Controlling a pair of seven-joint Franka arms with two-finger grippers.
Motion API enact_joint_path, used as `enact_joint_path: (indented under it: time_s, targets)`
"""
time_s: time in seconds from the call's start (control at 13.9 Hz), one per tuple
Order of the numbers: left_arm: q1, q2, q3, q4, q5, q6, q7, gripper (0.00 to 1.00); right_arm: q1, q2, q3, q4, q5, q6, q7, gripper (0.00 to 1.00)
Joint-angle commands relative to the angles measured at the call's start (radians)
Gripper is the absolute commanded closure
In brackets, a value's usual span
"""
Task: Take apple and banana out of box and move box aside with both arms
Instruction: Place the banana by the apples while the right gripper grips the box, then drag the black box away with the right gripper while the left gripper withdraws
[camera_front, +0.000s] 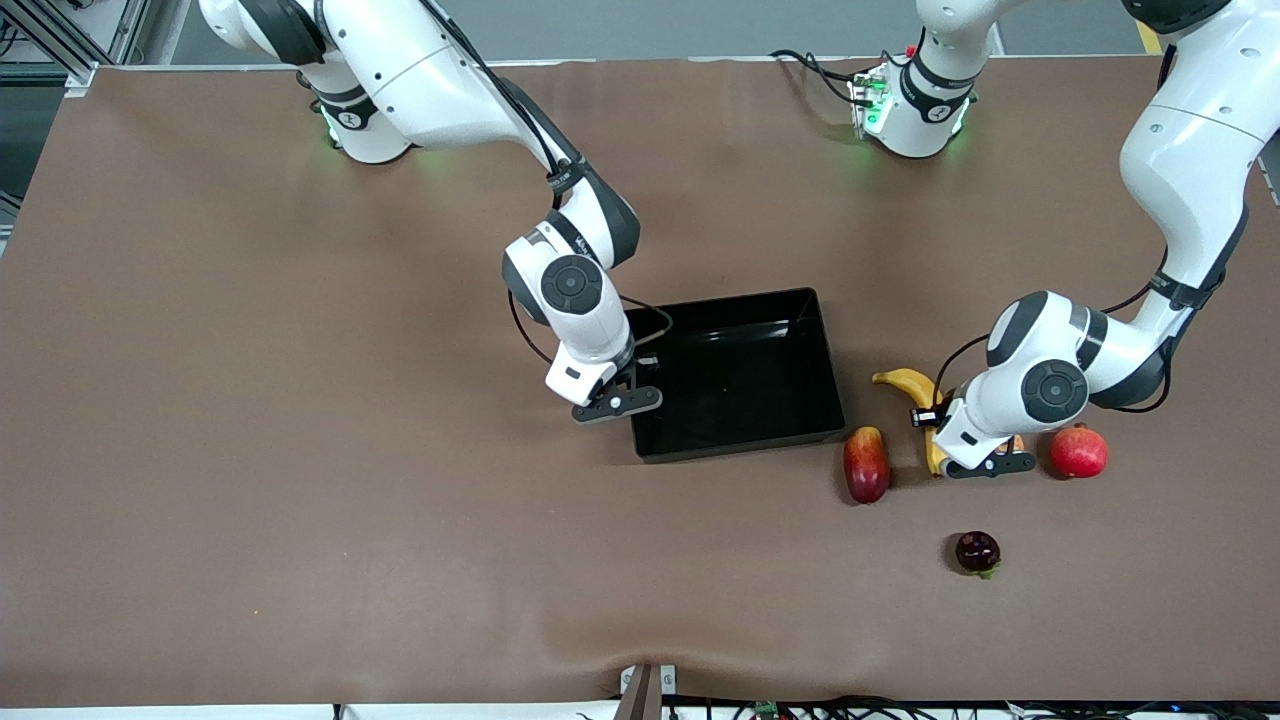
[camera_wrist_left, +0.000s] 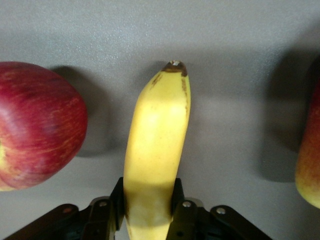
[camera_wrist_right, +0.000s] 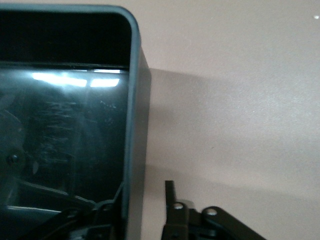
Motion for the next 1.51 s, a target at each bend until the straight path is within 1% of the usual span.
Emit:
enact_joint_path:
  time_s: [0.0, 0.07, 0.22, 0.36, 0.43, 0.5, 0.65, 0.72, 0.87, 1.01, 1.15, 1.23, 1.3, 1.44]
  targets:
    - [-0.001, -0.023, 0.007, -0.005, 0.032, 0.023, -0.014, 0.00, -0.014, -0.023, -0.001, 0.005, 0.015, -0.014, 0.014, 1.00]
    - [0.002, -0.044, -0.007, -0.003, 0.026, 0.021, -0.006, 0.00, -0.020, -0.048, -0.003, -0.007, 0.015, -0.026, 0.013, 1.00]
    - [0.030, -0.121, -0.068, 0.001, 0.012, 0.001, -0.006, 0.00, -0.075, -0.155, -0.003, -0.055, 0.016, -0.092, 0.008, 1.00]
    - [0.085, -0.219, -0.142, 0.018, -0.006, -0.049, -0.004, 0.00, -0.161, -0.258, -0.003, -0.130, 0.016, -0.135, -0.004, 1.00]
    - [0.112, -0.257, -0.183, 0.056, -0.021, -0.106, -0.004, 0.00, -0.205, -0.316, -0.003, -0.188, 0.016, -0.135, -0.021, 1.00]
    - [0.131, -0.271, -0.214, 0.113, -0.044, -0.174, -0.003, 0.00, -0.253, -0.368, -0.003, -0.252, 0.016, -0.126, -0.056, 1.00]
    - [0.139, -0.273, -0.264, 0.255, -0.097, -0.351, 0.003, 0.00, -0.378, -0.457, -0.003, -0.339, 0.016, -0.126, -0.149, 1.00]
    - [0.139, -0.273, -0.284, 0.324, -0.107, -0.435, 0.016, 0.00, -0.437, -0.483, -0.004, -0.366, 0.016, -0.131, -0.217, 1.00]
    - [0.142, -0.285, -0.320, 0.403, -0.114, -0.558, 0.045, 0.00, -0.584, -0.501, -0.006, -0.399, 0.015, -0.135, -0.362, 1.00]
    - [0.151, -0.337, -0.326, 0.438, -0.147, -0.629, 0.081, 0.00, -0.726, -0.490, -0.006, -0.402, 0.015, -0.129, -0.529, 1.00]
    - [0.195, -0.406, -0.327, 0.440, -0.253, -0.634, 0.114, 0.00, -0.843, -0.459, -0.004, -0.396, 0.016, -0.123, -0.625, 1.00]
    - [0.220, -0.440, -0.326, 0.441, -0.314, -0.634, 0.135, 0.00, -0.891, -0.439, -0.003, -0.393, 0.019, -0.122, -0.644, 1.00]
    - [0.244, -0.452, -0.326, 0.443, -0.362, -0.635, 0.167, 0.00, -0.929, -0.420, -0.004, -0.385, 0.022, -0.115, -0.653, 1.00]
    - [0.297, -0.507, -0.324, 0.441, -0.408, -0.680, 0.276, 0.00, -0.997, -0.372, -0.003, -0.371, 0.074, -0.112, -0.712, 1.00]
